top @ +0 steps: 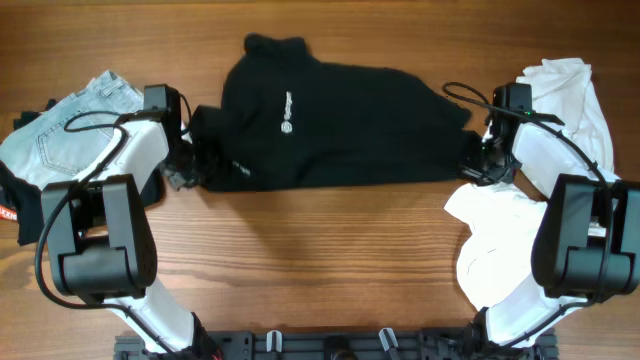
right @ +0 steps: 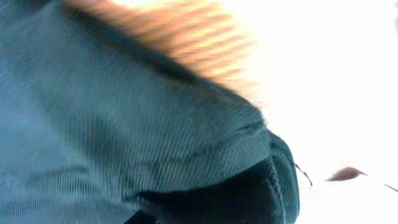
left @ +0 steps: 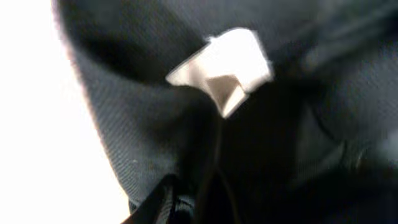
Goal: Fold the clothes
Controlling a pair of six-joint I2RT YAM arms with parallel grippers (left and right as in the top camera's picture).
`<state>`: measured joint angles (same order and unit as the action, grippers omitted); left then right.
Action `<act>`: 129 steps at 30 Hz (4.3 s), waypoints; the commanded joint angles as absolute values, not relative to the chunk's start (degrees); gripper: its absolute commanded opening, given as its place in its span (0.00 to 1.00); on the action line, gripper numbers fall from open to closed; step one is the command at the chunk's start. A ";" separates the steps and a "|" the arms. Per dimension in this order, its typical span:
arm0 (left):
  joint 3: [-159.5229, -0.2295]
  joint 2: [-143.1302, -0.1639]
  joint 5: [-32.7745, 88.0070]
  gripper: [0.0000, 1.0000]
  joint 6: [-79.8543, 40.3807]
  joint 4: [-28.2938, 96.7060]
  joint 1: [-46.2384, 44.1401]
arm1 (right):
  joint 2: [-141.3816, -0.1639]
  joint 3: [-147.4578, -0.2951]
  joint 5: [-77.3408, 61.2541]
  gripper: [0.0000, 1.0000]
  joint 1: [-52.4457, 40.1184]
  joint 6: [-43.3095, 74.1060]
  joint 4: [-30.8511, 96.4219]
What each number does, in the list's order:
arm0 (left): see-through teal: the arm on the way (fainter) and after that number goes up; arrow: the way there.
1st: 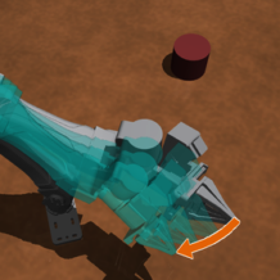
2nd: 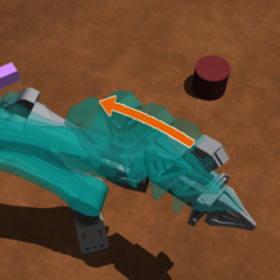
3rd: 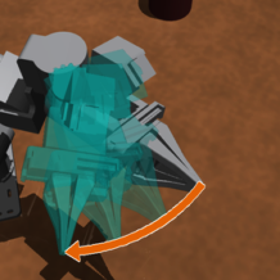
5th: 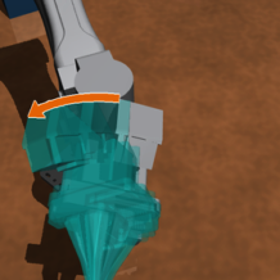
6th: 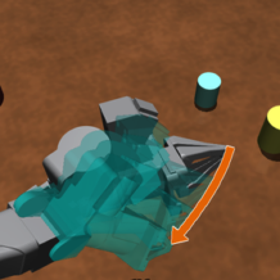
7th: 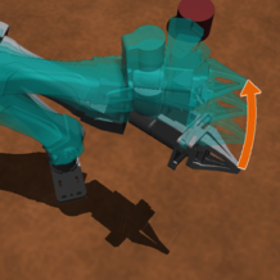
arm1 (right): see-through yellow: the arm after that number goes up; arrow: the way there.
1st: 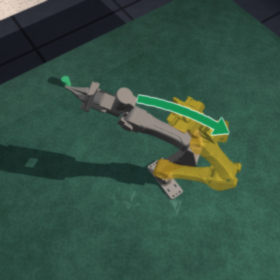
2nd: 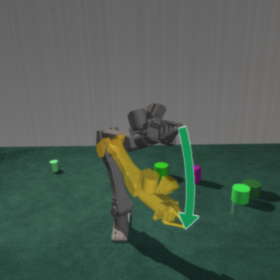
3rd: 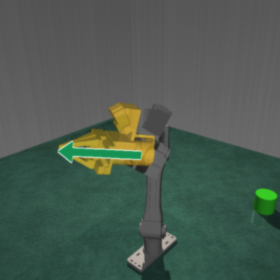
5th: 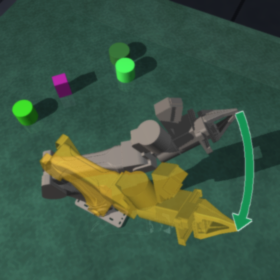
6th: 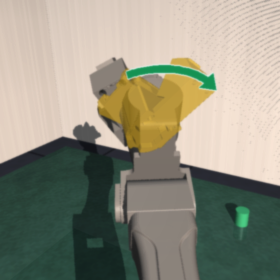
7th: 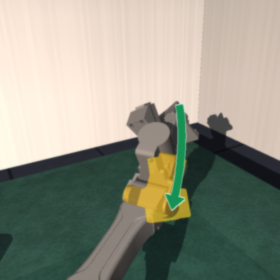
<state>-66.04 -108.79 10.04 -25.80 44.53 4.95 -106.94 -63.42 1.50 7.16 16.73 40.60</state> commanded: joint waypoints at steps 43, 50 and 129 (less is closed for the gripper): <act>-71.20 -94.67 9.13 0.65 -28.95 48.18 2.31 | -117.10 -86.76 -8.60 0.04 10.44 18.39 29.78; -71.20 -94.67 9.17 0.66 -28.95 46.46 2.28 | -117.12 -89.45 -8.54 0.05 10.26 17.50 30.79; -82.11 -105.65 5.82 0.27 -18.85 90.78 -10.00 | -113.03 -92.20 10.46 0.17 10.22 5.98 69.23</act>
